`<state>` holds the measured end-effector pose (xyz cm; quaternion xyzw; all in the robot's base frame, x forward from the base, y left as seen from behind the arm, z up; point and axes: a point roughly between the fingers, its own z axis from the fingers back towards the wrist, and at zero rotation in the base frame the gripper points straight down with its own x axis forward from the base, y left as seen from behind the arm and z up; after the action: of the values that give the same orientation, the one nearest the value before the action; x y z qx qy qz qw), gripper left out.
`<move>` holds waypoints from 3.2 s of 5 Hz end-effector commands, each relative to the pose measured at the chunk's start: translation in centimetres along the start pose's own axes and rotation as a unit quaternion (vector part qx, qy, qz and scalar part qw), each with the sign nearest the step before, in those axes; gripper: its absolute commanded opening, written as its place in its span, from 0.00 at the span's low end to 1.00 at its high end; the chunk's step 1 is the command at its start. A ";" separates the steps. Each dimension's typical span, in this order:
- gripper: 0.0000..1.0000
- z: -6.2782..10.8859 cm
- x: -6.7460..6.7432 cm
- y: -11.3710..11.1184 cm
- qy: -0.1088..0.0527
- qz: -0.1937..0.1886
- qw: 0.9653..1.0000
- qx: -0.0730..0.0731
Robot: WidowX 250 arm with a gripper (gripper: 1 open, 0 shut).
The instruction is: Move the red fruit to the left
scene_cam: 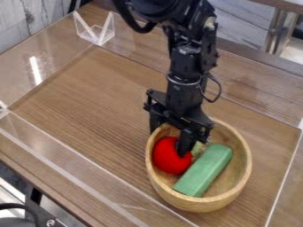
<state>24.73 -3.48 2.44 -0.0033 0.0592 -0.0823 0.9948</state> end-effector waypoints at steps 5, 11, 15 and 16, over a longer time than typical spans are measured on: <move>0.00 5.6 0.3 -0.9 -0.044 0.001 0.999 0.014; 1.00 2.4 -1.6 -1.8 -0.054 -0.032 0.998 0.006; 0.00 5.3 -1.6 -1.5 -0.063 -0.027 0.998 -0.003; 0.00 8.6 -2.0 -1.9 -0.072 -0.018 0.997 -0.006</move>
<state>22.82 -4.87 10.10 -0.0137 0.0119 -0.0982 0.9950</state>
